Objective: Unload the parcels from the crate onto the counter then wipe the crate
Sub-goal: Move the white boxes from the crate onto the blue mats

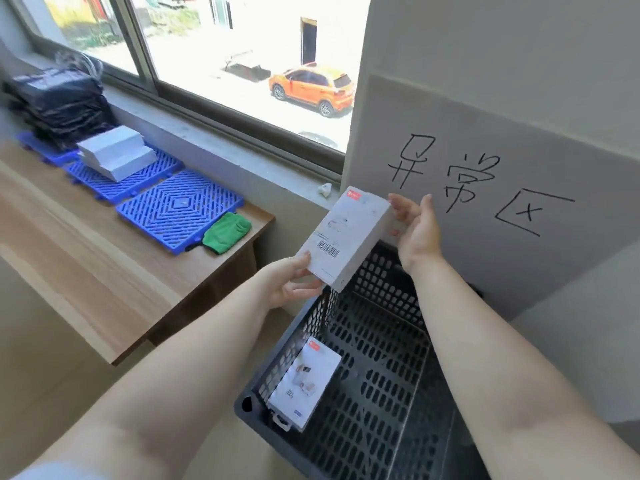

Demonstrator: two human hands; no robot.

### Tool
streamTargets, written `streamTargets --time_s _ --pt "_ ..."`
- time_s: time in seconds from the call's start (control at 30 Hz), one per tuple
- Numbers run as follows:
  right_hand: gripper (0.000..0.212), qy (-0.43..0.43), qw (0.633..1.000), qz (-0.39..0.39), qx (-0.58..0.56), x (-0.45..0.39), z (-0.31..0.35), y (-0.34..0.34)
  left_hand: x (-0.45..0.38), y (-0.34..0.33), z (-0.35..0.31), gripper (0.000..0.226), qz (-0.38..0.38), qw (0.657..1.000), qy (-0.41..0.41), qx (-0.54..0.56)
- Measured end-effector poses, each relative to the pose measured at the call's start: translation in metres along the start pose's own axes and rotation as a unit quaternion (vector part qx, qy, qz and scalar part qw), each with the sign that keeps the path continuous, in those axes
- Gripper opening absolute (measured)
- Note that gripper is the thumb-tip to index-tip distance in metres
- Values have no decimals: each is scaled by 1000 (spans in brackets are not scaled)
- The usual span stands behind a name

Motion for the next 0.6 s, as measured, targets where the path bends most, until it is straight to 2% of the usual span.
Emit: streamTargets --time_s 0.07,0.1,0.17,0.27,0.33,0.5,0.6 --pt "42 -29 991 12 -130 6 -5 -27 8 24 -14 25 2 999 -11 48" --pt "29 -43 986 16 -160 11 -11 -42 12 38 -22 25 0 998 -17 68" --pt "18 -72 991 29 -113 26 -29 -77 20 66 -40 24 -6 994 -31 102" --pt "36 -142 985 101 -15 60 -69 -154 31 115 -68 17 -2 991 -47 123" --pt "46 -144 984 107 12 78 -91 -203 39 154 -86 18 1 991 -53 126" --pt "43 -126 988 86 4 112 -139 -311 60 263 -125 17 -4 998 -49 49" --pt "43 -134 985 105 -4 126 -160 -368 68 329 -150 33 -17 998 -43 -33"
Point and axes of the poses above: each hand's wrist, its own x-axis away from the middle knuckle, its own y-axis out of the back of the hand, z = x × y, the point moved 8 cm from there along -x, towards the middle knuckle, and after that the axes turned 3 degrees about -z, right-handed, at the moved point
